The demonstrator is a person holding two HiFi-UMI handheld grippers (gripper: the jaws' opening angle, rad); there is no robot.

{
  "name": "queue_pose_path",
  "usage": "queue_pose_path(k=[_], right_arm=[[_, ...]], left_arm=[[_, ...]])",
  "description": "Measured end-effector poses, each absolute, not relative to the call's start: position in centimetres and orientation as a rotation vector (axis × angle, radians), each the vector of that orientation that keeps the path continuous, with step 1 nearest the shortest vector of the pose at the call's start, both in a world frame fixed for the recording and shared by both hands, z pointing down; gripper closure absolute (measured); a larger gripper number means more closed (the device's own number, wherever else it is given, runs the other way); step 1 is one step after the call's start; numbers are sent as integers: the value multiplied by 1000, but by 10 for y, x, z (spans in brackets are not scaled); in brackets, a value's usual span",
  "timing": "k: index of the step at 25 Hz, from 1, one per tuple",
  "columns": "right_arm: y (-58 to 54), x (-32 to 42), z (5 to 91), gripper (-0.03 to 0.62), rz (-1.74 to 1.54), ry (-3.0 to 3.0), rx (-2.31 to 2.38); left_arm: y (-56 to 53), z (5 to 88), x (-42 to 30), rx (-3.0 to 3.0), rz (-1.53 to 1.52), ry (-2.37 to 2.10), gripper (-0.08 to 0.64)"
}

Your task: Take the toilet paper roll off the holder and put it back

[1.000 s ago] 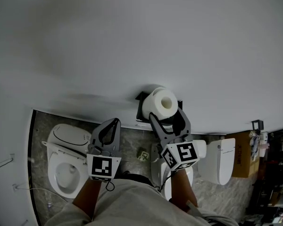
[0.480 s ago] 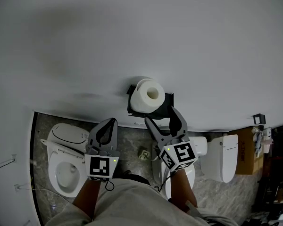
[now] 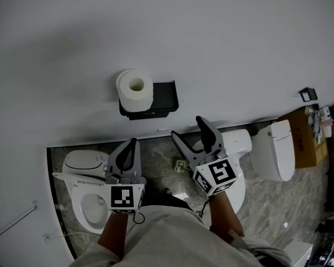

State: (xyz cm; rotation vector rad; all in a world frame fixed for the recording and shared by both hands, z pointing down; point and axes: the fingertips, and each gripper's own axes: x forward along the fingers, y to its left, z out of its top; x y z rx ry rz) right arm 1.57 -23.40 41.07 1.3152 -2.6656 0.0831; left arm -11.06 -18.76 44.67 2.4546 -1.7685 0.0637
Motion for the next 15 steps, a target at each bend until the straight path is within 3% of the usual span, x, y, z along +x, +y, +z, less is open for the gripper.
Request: queue_pose_path(k=[4,6,7,10,15], right_arm=[[-218,43,405,288,68,-2679,1387],[-210,59,399,490,57,-2683,1457],[-205,64,397,535,56,-2696,1463],[-189,72,397,581,56,-2734,1428],[-170,85,399,588,43,-2731,1414]], left_arm=[[-178,440,-84,2483,63,-1751,548],[-174,435,-75,2497,66,-1745,548],[-172,433,-71,2499,60,-1741,548],[-165,428,-55,2493,35,-1722,548],[-147,421,-32,2524,57,-1710,548]])
